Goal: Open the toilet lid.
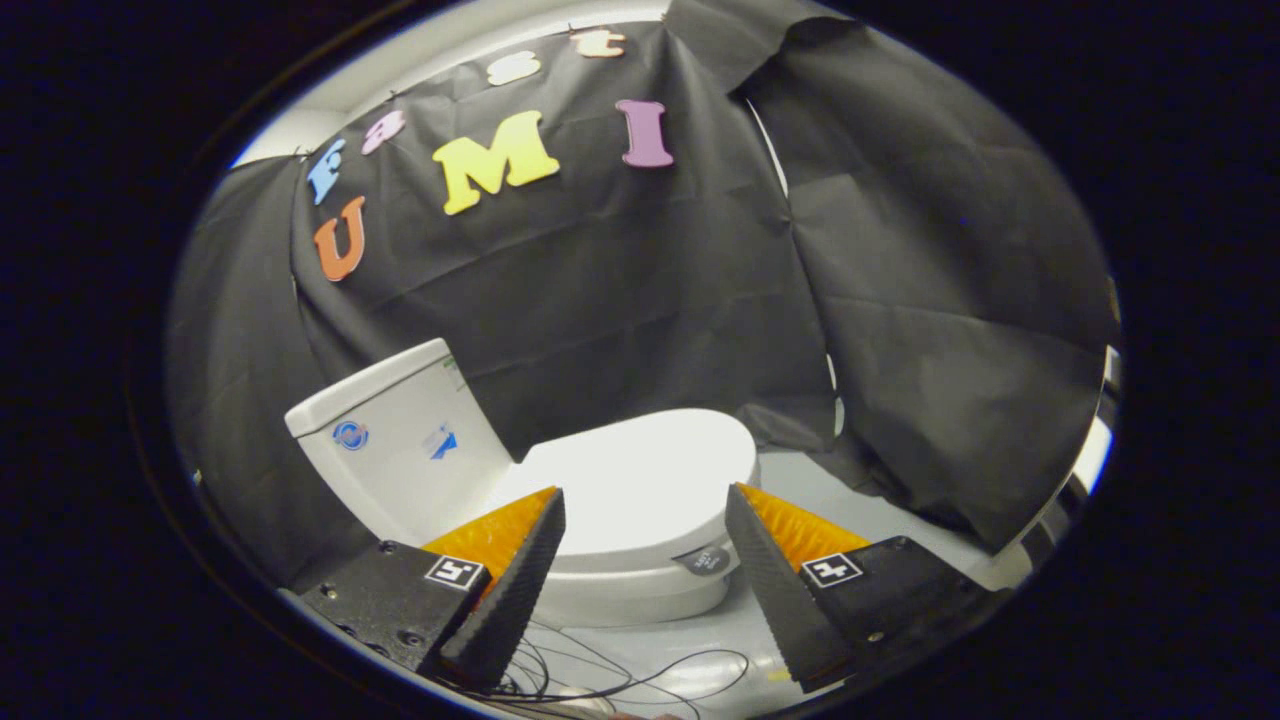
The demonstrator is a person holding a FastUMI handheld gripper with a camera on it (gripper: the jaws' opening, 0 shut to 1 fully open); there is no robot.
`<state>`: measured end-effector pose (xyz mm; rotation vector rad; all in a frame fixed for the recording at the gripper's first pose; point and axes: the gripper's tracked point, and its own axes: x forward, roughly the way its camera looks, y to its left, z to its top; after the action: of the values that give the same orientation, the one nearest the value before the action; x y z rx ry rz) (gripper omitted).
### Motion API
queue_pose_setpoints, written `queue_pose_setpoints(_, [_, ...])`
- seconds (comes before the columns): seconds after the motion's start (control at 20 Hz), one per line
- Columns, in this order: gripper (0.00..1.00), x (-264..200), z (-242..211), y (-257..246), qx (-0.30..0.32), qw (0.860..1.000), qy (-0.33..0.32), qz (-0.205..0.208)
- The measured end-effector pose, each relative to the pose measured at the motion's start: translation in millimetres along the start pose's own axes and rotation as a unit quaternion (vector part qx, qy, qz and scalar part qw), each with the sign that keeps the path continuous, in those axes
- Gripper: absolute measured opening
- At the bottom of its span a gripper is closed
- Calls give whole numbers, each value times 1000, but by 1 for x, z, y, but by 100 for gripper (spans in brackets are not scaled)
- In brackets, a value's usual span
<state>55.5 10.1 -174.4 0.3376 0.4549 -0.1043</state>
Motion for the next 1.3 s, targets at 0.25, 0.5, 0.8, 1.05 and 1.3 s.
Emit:
queue_pose_setpoints(0.25, [100,25,-27,-26,75,996,39,-12])
queue_pose_setpoints(0.5, [100,49,-59,-40,178,979,96,-22])
queue_pose_setpoints(0.8, [99,79,-75,-57,231,965,123,-29])
queue_pose_setpoints(1.05, [92,102,-96,-66,288,944,159,-34])
queue_pose_setpoints(1.3, [74,118,-112,-66,317,929,190,-32])
